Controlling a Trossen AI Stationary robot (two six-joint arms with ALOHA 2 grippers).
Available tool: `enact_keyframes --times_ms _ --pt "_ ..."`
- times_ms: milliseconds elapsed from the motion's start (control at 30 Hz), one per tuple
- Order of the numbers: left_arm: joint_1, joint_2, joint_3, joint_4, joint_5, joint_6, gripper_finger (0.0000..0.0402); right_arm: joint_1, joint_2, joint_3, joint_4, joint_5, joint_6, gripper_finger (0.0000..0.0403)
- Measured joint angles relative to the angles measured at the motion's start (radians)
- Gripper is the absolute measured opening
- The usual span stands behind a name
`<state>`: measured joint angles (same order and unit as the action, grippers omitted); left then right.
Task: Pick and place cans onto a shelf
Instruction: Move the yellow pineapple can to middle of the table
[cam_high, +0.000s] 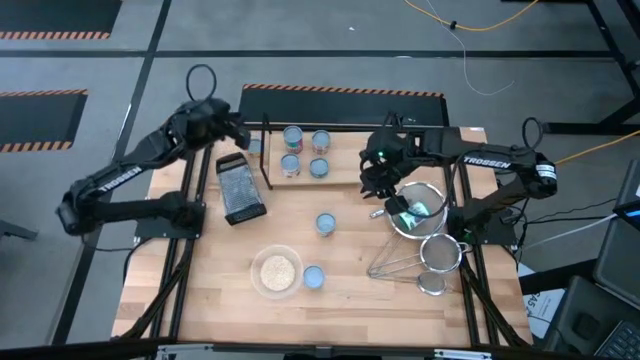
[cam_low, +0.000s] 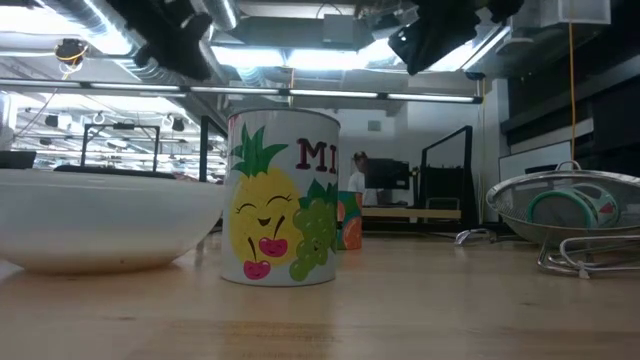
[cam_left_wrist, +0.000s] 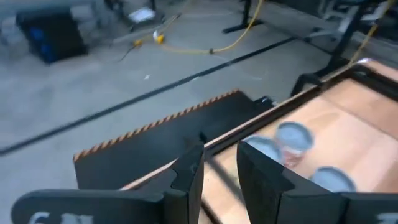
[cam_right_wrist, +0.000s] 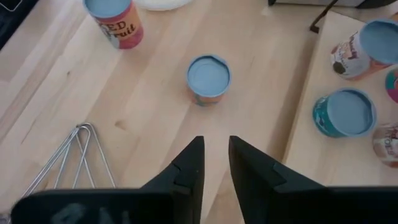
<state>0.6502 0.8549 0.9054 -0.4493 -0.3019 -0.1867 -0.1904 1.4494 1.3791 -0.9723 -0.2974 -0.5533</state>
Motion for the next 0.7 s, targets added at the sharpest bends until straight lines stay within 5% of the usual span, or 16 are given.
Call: enact_keyframes --times_ms 300,700 --pt "0.295 0.124 0.0 -0.016 0.259 -0.021 0.0089 0.0 0.0 -0.013 0.008 0.0 0.001 0.0078" --pt "0.465 0.414 0.0 -0.067 0.447 -0.021 0.0089 0.0 0.0 -0.013 0.007 -0.001 0.002 0.0078"
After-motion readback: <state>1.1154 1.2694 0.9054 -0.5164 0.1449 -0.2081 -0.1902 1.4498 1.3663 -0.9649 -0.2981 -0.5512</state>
